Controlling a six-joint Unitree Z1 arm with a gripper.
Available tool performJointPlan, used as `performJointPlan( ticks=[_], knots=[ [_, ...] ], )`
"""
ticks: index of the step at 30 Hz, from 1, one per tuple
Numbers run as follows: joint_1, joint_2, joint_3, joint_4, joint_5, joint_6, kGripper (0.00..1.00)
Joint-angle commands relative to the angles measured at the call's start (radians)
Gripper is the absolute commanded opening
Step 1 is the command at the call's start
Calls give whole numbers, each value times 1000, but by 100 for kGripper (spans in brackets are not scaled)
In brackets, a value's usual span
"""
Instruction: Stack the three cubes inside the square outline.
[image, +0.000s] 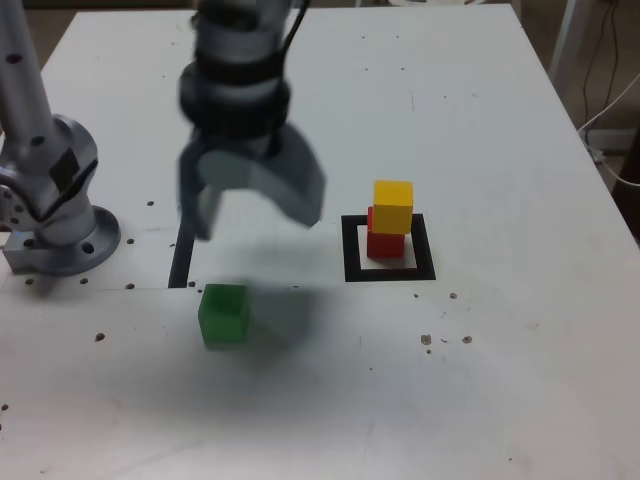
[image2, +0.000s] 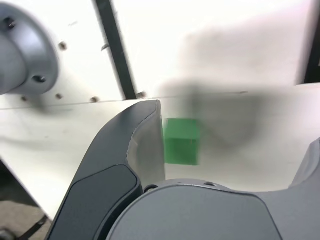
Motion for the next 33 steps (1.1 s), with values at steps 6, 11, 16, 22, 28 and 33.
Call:
performJointPlan(
  ticks=[6, 11, 16, 22, 28, 33],
  knots=[
    [-128, -18, 105, -64, -53, -76, 99],
    [-190, -11, 125, -96, -89, -96, 98],
    [-220, 20, 122, -122, -117, -93, 95],
    [-224, 72, 130, -160, -147, -67, 89],
    [-221, 103, 144, -209, -168, -42, 83],
    [-210, 127, 165, -253, -198, -8, 71]
  ],
)
